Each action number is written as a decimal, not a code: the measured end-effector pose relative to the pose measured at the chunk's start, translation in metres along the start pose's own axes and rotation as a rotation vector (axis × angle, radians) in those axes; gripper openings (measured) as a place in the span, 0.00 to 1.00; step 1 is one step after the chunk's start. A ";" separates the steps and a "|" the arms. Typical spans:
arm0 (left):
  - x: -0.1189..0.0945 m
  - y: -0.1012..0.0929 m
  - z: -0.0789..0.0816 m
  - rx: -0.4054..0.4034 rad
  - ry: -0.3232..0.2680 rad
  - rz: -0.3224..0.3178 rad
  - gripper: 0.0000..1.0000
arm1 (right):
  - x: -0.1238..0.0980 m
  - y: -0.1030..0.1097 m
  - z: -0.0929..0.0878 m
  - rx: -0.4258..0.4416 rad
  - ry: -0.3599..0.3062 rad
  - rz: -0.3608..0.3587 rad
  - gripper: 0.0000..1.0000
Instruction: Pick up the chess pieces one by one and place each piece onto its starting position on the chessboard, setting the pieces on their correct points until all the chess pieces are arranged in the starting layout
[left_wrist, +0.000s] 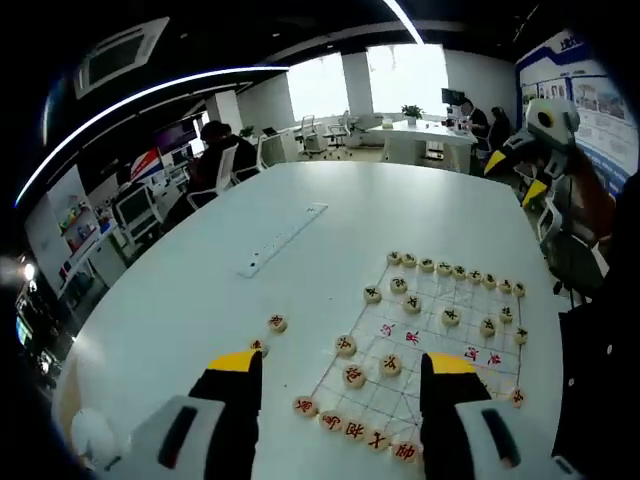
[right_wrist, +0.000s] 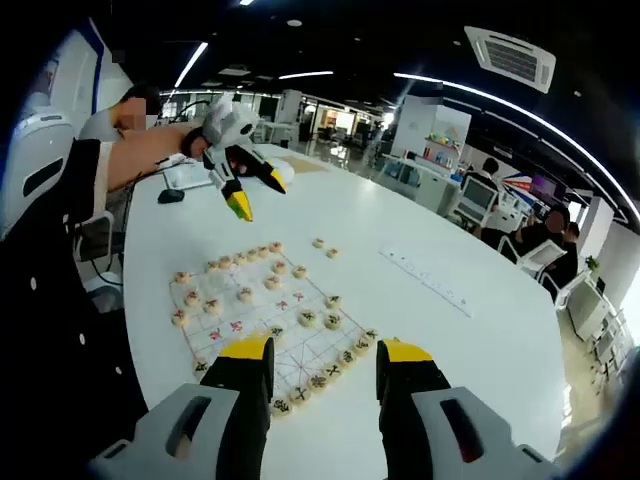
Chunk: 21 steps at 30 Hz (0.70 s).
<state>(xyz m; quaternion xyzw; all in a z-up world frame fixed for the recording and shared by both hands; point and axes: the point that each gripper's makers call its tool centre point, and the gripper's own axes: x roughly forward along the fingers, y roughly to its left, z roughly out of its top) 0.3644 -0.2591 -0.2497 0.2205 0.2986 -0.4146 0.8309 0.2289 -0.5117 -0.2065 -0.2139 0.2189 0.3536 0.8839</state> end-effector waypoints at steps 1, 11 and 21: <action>0.004 0.003 0.000 0.001 0.009 0.002 0.64 | -0.001 0.001 -0.002 -0.003 0.008 -0.004 0.42; 0.065 0.037 0.001 0.009 0.090 0.021 0.60 | -0.012 0.014 -0.017 0.033 0.027 -0.035 0.42; 0.121 0.042 -0.002 -0.076 0.142 0.051 0.52 | -0.026 0.021 -0.036 0.073 0.060 -0.078 0.42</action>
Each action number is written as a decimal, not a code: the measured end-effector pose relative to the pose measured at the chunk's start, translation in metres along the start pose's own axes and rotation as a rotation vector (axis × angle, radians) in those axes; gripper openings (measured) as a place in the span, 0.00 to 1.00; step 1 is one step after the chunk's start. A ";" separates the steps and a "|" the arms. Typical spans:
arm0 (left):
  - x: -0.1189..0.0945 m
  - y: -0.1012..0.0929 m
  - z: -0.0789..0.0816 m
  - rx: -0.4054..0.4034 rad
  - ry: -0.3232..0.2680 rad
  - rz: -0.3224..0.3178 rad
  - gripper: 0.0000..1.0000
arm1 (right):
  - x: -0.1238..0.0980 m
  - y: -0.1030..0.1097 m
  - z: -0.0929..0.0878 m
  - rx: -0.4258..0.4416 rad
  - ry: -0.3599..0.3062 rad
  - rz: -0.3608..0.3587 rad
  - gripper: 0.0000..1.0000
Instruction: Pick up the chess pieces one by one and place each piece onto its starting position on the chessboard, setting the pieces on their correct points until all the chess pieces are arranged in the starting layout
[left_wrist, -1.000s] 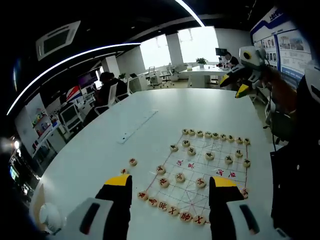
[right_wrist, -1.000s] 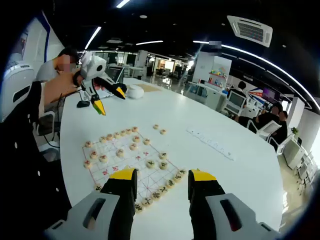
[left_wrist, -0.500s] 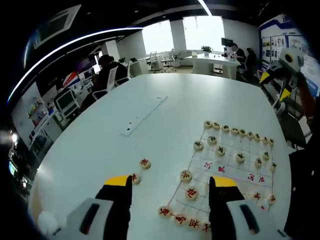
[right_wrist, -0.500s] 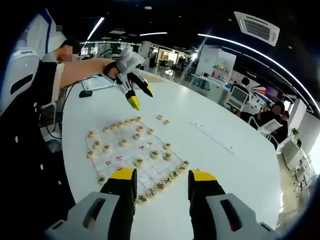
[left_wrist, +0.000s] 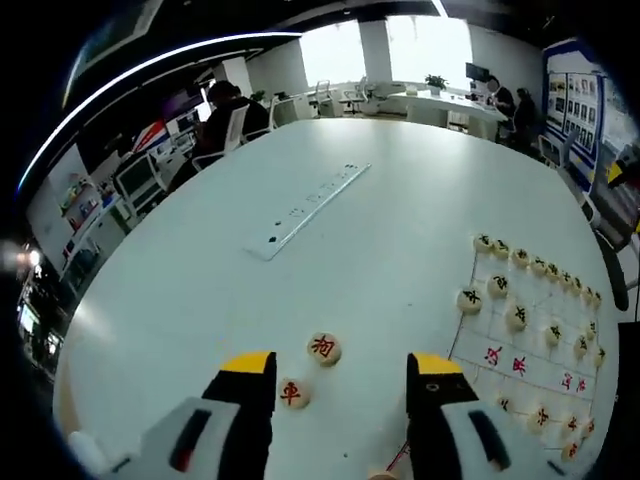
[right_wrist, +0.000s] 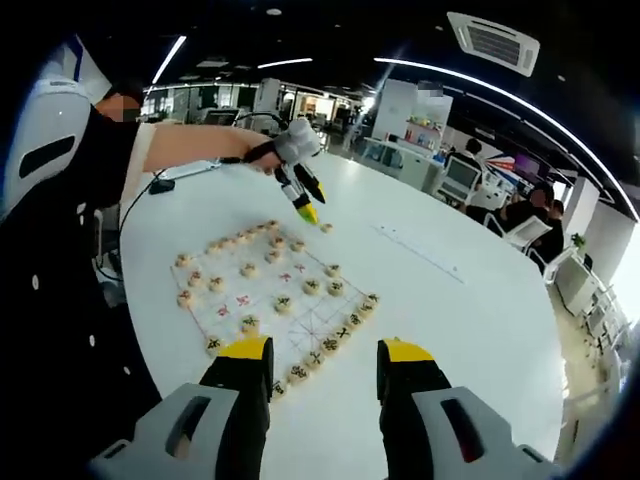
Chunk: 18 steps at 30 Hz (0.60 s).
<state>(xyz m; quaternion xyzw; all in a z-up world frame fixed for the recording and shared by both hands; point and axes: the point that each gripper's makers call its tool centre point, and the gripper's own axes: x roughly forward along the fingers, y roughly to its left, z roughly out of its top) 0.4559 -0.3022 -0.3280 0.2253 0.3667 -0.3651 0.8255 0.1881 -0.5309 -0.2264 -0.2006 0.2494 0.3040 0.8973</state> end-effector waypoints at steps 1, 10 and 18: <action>0.004 0.001 0.000 -0.009 0.003 0.006 0.50 | -0.001 -0.001 -0.001 0.005 0.001 -0.004 0.42; 0.026 0.010 -0.011 -0.065 0.038 0.027 0.41 | -0.004 -0.006 -0.008 0.034 0.005 -0.020 0.42; 0.034 0.010 -0.012 -0.108 0.031 0.022 0.31 | -0.002 -0.006 -0.009 0.040 -0.002 -0.012 0.42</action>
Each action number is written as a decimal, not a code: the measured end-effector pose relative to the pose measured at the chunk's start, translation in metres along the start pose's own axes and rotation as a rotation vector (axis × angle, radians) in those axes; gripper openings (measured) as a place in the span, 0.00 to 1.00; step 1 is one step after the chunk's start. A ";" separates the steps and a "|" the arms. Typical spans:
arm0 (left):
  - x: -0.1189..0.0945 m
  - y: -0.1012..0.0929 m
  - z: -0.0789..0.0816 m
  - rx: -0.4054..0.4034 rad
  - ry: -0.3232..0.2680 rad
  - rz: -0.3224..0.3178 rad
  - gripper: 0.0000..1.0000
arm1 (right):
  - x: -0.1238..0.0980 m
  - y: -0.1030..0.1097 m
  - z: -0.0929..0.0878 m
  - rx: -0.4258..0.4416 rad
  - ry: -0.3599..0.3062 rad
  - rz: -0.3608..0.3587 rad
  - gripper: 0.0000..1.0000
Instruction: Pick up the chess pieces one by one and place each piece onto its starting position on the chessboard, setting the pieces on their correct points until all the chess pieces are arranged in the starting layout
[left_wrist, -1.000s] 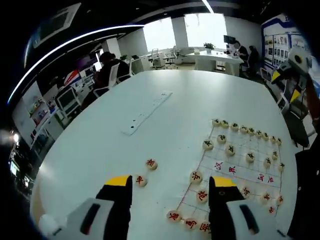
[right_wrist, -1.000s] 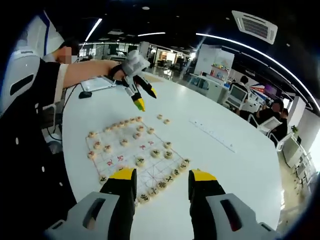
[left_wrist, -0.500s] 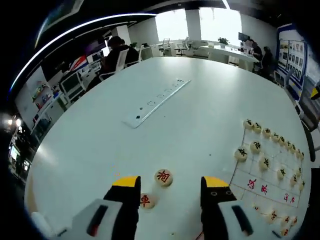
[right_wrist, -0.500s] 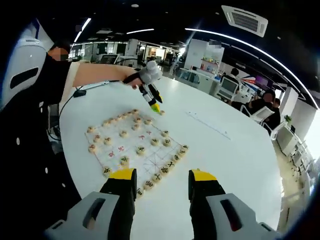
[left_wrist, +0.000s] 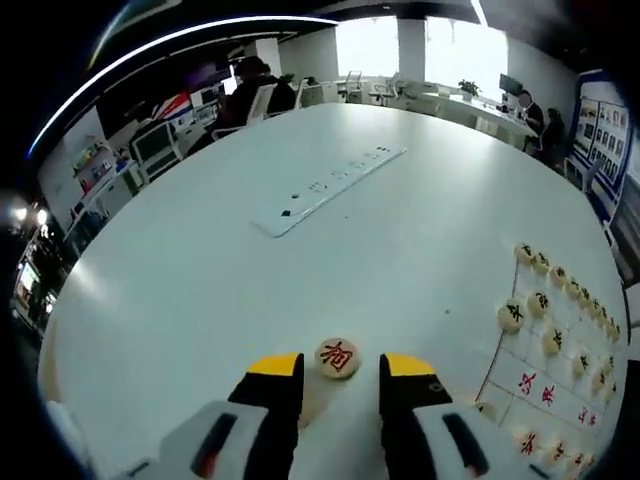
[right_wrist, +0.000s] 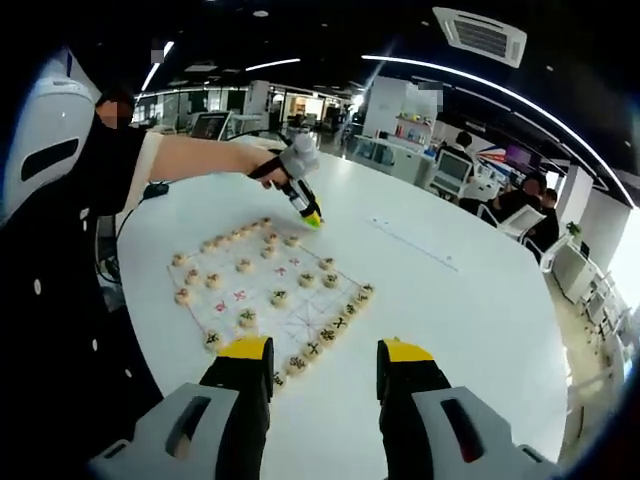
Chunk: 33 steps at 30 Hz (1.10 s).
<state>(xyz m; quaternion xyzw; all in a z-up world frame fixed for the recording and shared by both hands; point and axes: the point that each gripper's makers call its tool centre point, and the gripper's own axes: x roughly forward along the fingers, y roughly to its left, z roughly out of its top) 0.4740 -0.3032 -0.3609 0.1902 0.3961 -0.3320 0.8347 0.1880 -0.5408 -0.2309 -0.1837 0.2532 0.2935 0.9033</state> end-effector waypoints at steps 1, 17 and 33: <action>0.002 0.002 -0.001 -0.015 0.004 0.009 0.30 | 0.000 0.000 0.000 0.000 0.000 -0.001 0.42; -0.017 0.018 0.002 -0.200 -0.081 0.085 0.20 | 0.002 -0.004 -0.007 0.004 -0.008 0.001 0.41; -0.139 -0.012 -0.075 -0.435 -0.231 0.272 0.20 | 0.029 -0.004 0.012 -0.041 -0.097 0.068 0.39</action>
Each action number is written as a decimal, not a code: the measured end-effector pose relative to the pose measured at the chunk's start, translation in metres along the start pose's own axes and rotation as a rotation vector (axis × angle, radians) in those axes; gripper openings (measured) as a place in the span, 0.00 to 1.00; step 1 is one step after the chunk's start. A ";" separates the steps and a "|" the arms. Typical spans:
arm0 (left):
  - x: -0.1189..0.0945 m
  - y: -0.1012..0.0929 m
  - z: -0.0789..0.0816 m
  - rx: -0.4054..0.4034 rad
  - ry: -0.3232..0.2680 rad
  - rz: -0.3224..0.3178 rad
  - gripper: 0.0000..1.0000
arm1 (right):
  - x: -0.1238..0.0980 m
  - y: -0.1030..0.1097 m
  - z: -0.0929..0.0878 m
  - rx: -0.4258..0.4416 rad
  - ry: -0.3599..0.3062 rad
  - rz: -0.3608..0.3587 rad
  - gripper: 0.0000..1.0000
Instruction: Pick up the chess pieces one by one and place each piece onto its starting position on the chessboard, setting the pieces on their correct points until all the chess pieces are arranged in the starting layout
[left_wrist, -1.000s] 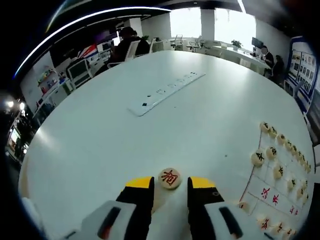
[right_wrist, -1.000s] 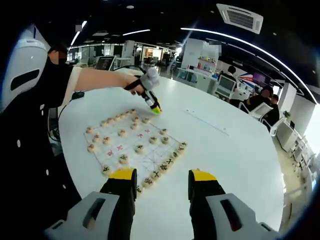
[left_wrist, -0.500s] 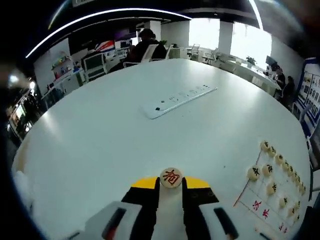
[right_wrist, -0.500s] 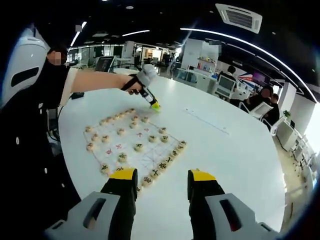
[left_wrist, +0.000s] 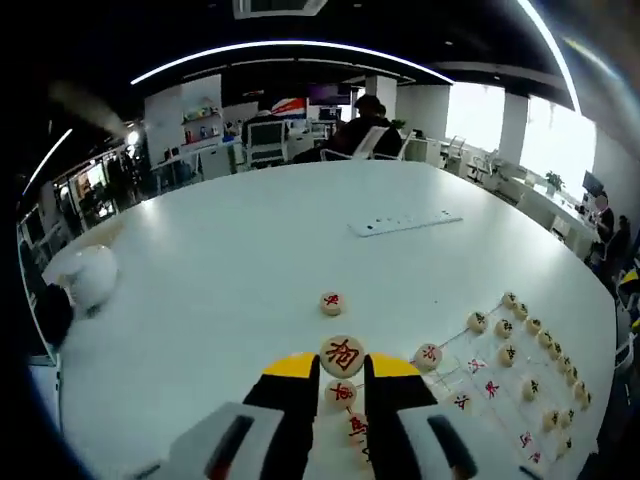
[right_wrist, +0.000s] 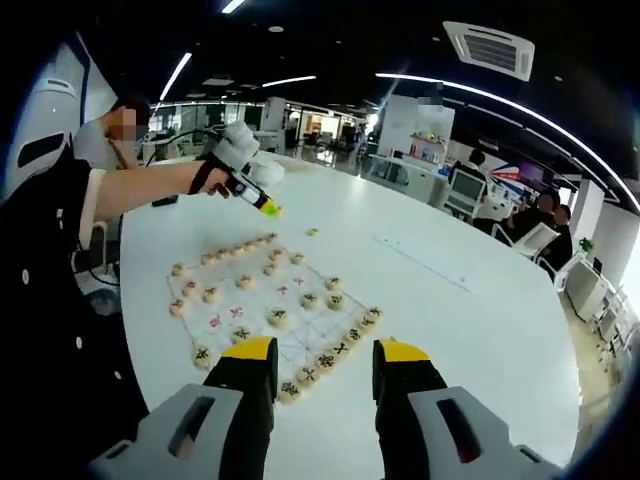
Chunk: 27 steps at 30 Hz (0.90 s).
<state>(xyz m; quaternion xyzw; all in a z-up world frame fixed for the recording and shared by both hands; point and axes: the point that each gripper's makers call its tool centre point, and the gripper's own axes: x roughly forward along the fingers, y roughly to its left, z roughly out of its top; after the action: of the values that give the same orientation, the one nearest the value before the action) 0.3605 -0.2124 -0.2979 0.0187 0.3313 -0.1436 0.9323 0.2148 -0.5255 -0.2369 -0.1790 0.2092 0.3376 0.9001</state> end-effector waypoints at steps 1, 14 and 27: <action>-0.009 0.000 -0.003 -0.027 -0.026 0.010 0.20 | 0.001 0.001 0.000 -0.002 -0.003 0.003 0.39; -0.088 -0.016 -0.081 -0.088 -0.068 0.050 0.20 | 0.002 0.014 0.010 -0.018 -0.029 0.036 0.38; -0.098 -0.035 -0.126 -0.089 -0.029 0.090 0.20 | -0.002 0.033 0.007 -0.023 -0.010 0.058 0.38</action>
<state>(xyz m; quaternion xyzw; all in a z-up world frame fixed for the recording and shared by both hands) 0.2014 -0.2050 -0.3331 -0.0102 0.3225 -0.0869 0.9425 0.1934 -0.4999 -0.2357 -0.1813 0.2061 0.3668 0.8889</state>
